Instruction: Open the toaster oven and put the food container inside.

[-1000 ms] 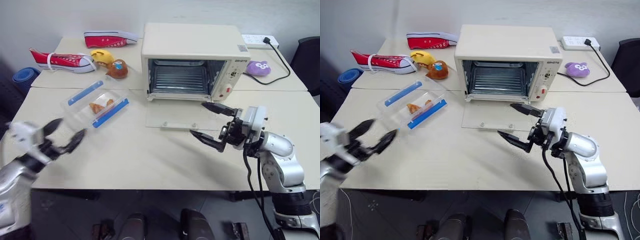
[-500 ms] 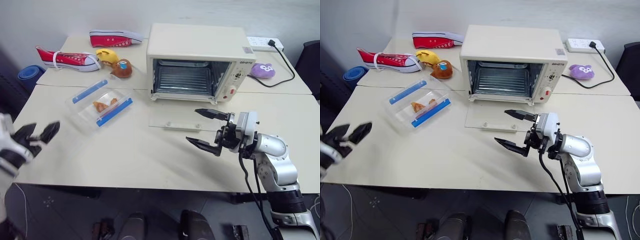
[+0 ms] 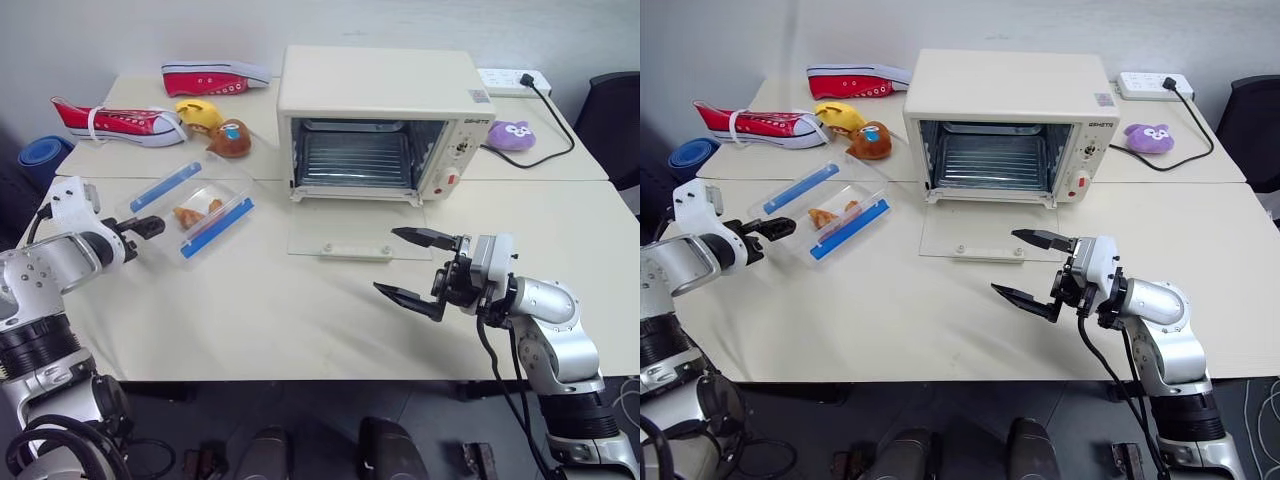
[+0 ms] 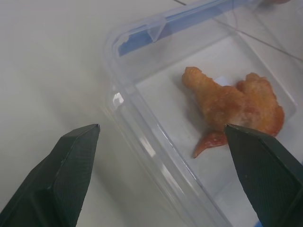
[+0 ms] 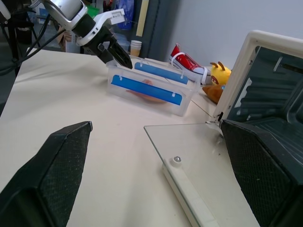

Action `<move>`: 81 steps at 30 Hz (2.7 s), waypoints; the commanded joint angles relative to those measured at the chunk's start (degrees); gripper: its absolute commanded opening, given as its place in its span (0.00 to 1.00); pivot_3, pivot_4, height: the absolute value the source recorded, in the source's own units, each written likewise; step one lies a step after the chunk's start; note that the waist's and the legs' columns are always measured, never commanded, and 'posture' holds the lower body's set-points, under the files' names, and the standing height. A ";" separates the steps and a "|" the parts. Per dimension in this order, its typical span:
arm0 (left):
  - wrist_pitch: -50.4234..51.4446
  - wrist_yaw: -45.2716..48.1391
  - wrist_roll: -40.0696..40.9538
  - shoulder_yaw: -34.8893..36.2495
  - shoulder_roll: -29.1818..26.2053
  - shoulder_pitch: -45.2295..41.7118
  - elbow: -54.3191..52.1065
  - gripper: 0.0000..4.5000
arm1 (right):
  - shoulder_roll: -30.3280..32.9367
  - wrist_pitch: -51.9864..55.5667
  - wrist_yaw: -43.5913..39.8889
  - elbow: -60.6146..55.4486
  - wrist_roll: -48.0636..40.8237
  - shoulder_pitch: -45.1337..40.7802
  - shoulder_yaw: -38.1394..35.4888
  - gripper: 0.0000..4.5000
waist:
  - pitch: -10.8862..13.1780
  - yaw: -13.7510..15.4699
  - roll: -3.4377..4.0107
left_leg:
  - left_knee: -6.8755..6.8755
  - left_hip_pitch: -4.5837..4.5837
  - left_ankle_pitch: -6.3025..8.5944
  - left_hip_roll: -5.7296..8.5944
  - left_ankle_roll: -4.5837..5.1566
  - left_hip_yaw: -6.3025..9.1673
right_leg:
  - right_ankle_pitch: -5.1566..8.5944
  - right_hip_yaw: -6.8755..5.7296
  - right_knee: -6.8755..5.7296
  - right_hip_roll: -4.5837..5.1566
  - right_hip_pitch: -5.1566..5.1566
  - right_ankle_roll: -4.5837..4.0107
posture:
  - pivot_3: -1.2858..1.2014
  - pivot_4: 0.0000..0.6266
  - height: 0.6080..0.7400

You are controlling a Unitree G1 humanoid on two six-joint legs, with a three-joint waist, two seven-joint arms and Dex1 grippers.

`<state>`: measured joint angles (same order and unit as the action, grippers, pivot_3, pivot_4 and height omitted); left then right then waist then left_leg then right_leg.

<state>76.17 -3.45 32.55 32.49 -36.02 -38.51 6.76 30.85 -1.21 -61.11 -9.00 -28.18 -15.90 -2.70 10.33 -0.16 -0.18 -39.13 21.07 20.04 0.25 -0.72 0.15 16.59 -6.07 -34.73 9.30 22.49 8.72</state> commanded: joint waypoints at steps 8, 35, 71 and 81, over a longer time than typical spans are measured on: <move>-4.27 3.93 -5.08 -0.92 -3.48 2.11 0.80 0.39 | 0.39 -1.29 2.81 -3.24 0.50 1.27 -1.68 1.00 | 0.01 0.03 -0.02 | 0.00 0.00 0.00 -0.01 -0.01 -0.02 | 0.00 0.01 0.00 0.00 0.01 0.00 | 0.52 0.24 1.00; 15.01 7.90 -5.41 -14.17 14.34 -17.63 -13.55 0.04 | 3.56 -2.72 7.65 -7.01 1.72 16.16 -11.11 1.00 | 0.04 0.97 -0.21 | -0.05 0.06 0.00 0.02 0.01 -0.11 | 0.00 0.09 -0.02 0.02 0.03 0.00 | 0.52 0.24 1.00; -10.87 35.66 -3.70 -21.36 1.88 -9.19 -8.56 0.73 | 8.85 10.87 12.22 -16.97 -4.12 21.47 -10.50 0.91 | 0.01 0.60 -0.14 | 0.03 -0.02 -0.01 -0.02 0.01 -0.14 | 0.01 0.12 0.00 -0.03 0.04 -0.02 | 0.52 0.24 1.00; -47.06 59.64 -9.20 -32.06 -1.61 8.04 -6.69 0.12 | 7.07 17.56 15.85 -8.49 6.77 7.29 3.14 0.23 | 0.02 2.19 -0.16 | -0.23 0.16 0.00 0.02 0.07 -0.09 | -0.01 0.08 0.10 0.00 -0.03 -0.05 | 0.52 0.24 1.00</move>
<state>33.86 55.33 24.32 1.28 -38.44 -29.01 0.74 38.67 16.69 -46.40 -19.37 -23.18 -7.06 -0.05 10.35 2.03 -0.34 -39.40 21.24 20.05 0.27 -0.64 0.06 16.58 -6.00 -34.64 9.30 22.45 8.67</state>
